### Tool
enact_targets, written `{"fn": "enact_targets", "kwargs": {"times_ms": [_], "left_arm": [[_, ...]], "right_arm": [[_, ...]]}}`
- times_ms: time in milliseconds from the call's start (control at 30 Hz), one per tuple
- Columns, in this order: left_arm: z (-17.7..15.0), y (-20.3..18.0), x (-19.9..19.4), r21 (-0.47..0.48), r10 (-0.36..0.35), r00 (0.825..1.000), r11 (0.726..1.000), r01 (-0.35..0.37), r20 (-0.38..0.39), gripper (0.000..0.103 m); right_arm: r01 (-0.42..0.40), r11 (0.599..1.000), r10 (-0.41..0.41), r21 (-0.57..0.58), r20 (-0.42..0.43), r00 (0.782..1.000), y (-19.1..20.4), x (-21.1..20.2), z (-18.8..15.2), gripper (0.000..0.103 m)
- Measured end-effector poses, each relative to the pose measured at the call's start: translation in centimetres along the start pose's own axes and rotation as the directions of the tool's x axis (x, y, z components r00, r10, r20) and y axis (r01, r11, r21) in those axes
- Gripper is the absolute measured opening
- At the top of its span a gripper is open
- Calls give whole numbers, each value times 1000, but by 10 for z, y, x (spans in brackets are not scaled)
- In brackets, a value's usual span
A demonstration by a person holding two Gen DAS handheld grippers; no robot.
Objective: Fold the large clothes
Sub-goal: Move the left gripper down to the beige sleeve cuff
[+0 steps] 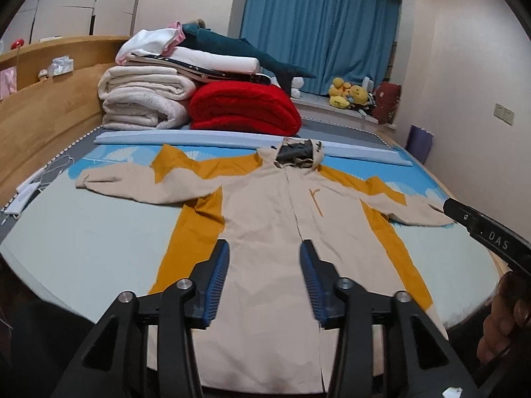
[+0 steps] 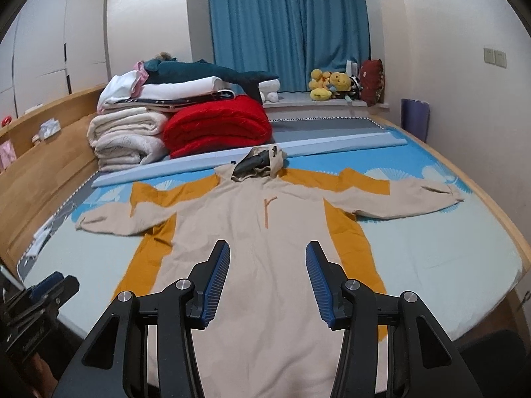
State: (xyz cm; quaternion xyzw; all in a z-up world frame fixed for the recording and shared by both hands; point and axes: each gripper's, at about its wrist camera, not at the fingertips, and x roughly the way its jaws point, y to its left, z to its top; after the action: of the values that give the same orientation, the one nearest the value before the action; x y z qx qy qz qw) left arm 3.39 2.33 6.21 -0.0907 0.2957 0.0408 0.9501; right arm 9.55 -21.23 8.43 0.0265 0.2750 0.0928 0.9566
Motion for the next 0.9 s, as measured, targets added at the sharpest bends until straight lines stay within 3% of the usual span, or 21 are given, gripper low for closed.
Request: {"fn": "enact_targets", "kwargs": {"times_ms": [200, 400, 500, 667, 833, 900], "left_arm": [[47, 9, 35, 27, -13, 1000, 1000, 13, -4, 46], [96, 34, 92, 42, -5, 1000, 999, 7, -30, 46], [114, 54, 132, 44, 37, 998, 998, -34, -54, 44], [134, 114, 206, -24, 127, 982, 991, -132, -140, 19], [134, 188, 260, -87, 233, 953, 963, -254, -194, 14], [129, 217, 278, -112, 256, 940, 952, -286, -225, 13]], "right_arm": [[-22, 1000, 21, 15, 34, 999, 5, 32, 29, 67], [-51, 999, 51, -6, 83, 995, 15, 76, 81, 68], [-56, 998, 58, -28, 97, 994, 23, 103, 111, 68], [-103, 992, 108, -78, 71, 992, 37, 162, 150, 68], [-142, 985, 147, -102, 45, 988, 38, 216, 147, 68], [-129, 989, 126, -71, -43, 991, 37, 248, 140, 65]]}}
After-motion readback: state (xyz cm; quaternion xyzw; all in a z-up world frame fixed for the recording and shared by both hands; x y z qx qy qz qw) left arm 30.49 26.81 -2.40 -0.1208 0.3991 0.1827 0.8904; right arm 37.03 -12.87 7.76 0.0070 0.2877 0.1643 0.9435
